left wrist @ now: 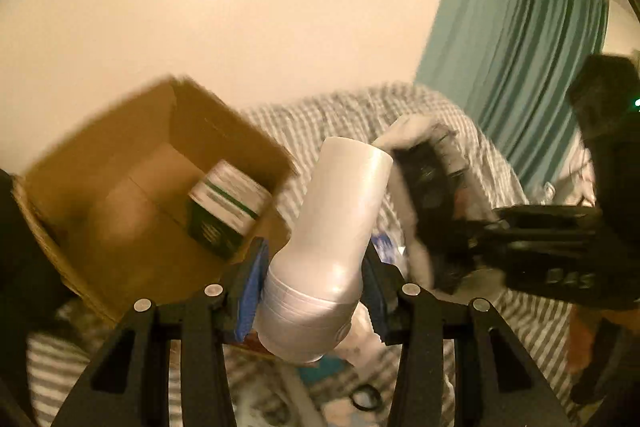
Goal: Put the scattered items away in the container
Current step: 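Drop the tissue pack from the right tool and the white tube from the left tool into the box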
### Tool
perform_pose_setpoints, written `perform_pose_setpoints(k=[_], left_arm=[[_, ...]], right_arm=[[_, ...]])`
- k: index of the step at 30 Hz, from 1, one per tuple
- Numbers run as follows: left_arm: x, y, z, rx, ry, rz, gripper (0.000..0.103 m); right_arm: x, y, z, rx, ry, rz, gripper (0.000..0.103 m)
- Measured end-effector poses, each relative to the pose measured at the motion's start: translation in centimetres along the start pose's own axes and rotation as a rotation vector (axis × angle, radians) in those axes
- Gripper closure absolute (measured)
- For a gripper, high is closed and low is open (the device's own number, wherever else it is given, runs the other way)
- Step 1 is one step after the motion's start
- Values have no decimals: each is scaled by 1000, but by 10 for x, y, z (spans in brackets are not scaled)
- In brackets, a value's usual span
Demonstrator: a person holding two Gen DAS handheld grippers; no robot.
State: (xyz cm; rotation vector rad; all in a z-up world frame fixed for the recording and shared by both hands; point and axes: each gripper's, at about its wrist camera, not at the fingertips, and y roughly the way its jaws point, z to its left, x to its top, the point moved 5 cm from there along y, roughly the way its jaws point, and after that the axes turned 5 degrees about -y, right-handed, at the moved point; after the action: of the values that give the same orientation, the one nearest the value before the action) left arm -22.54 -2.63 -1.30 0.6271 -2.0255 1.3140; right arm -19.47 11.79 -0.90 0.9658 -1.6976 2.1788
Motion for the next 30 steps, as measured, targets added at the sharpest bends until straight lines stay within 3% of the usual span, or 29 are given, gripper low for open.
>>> perform_pose_setpoints(k=[4, 9, 11, 13, 14, 15, 16, 19, 24, 30], left_arm=[[21, -1, 48, 54, -41, -42, 57], [14, 29, 95, 115, -89, -22, 57], [11, 37, 105, 122, -95, -17, 57], [7, 43, 110, 133, -94, -20, 56], [3, 44, 107, 138, -90, -19, 48], [-1, 41, 105, 138, -87, -7, 30], [-5, 37, 103, 156, -90, 3, 23], [-8, 26, 98, 154, -98, -15, 15], [-13, 16, 90, 170, -101, 25, 13], [-30, -5, 48, 135, -75, 86, 13]], right_arm=[[38, 20, 27, 44, -23, -20, 78], [80, 61, 54, 92, -11, -22, 78], [91, 79, 61, 98, 8, -17, 73], [98, 95, 61, 106, 47, -22, 61], [100, 102, 59, 114, 79, -25, 42], [100, 105, 57, 120, 109, -25, 32], [100, 106, 53, 137, 146, -31, 32], [95, 95, 34, 164, 232, -55, 32], [74, 50, -1, 55, 228, -56, 32], [10, -18, -34, -89, 124, -23, 32]])
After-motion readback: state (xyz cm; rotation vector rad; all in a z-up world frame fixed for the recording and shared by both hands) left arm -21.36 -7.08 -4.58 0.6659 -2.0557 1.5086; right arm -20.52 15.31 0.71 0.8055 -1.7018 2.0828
